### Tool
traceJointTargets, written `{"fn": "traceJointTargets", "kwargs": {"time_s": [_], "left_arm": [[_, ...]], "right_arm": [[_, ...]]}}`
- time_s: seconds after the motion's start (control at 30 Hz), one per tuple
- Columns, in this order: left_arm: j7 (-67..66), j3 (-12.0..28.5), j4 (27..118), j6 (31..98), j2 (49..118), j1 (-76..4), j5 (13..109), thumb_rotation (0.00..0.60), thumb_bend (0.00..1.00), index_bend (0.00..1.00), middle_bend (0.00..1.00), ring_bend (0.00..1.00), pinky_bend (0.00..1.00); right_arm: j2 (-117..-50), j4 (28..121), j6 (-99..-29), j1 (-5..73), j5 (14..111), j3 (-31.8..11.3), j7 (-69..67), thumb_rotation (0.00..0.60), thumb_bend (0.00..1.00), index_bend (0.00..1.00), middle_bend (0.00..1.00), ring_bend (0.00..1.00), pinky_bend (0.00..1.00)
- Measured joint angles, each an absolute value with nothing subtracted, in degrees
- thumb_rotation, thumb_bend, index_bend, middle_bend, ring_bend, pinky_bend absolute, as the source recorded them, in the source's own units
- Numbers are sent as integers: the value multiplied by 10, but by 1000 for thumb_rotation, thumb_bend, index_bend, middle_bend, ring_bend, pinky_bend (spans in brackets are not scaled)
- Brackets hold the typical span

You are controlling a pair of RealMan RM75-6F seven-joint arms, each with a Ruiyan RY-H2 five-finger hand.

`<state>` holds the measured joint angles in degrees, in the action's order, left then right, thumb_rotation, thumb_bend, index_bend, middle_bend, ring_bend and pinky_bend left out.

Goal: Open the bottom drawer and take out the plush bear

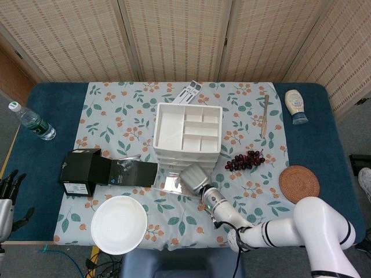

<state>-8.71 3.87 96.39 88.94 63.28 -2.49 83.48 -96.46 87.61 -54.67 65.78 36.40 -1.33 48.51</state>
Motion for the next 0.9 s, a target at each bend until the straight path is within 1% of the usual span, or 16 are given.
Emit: {"fn": "traceJointTargets", "kwargs": {"time_s": [0.1,0.23,0.43,0.57,0.73,0.9], "left_arm": [[-87,39,964,889,633,-25,835,600,261,105,70,118,94],[-88,40,965,889,632,-26,835,600,260,106,70,118,94],[-89,41,968,888,631,-28,837,600,260,105,69,118,94],[-90,42,970,888,629,-30,838,600,260,105,70,118,94],[-94,43,974,888,629,-32,841,600,260,105,70,118,94],[-98,43,978,886,630,-35,845,600,260,105,69,118,94]], "right_arm": [[-960,884,-552,654,374,-15,484,600,621,606,1000,1000,1000],[-948,904,-564,649,393,-17,483,600,623,607,1000,1000,1000],[-914,949,-597,636,430,-21,483,600,623,606,1000,1000,1000],[-879,990,-633,618,467,-22,477,600,623,607,1000,1000,1000],[-830,1040,-659,588,506,-19,455,600,623,607,1000,1000,1000],[-775,1085,-682,547,551,-3,427,600,623,607,1000,1000,1000]]}}
